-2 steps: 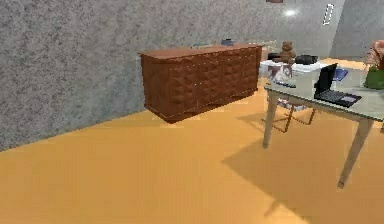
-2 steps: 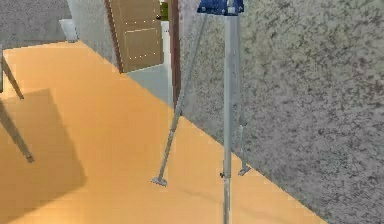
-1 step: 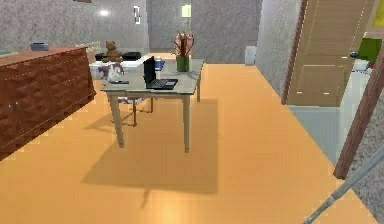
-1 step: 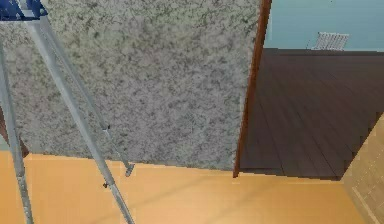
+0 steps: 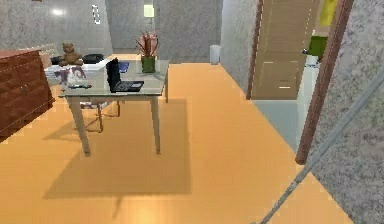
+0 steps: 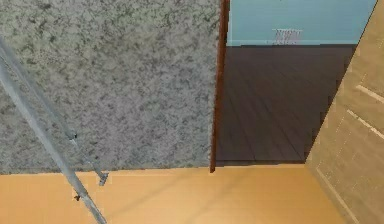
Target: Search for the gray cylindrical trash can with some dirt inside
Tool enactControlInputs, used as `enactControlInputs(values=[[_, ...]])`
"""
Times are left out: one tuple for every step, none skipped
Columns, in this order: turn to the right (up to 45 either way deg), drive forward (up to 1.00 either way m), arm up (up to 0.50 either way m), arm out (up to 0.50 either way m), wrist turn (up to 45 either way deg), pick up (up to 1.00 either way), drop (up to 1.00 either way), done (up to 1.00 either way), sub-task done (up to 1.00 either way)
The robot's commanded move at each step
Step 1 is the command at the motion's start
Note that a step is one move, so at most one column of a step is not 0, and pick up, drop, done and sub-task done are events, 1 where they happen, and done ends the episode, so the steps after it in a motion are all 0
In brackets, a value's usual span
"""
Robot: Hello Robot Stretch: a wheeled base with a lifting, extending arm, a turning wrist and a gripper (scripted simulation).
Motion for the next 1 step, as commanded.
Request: enactControlInputs(values=[[0.0, 1.00, 0.00, 0.00, 0.0, 0.00, 0.00, 0.00, 0.00]])
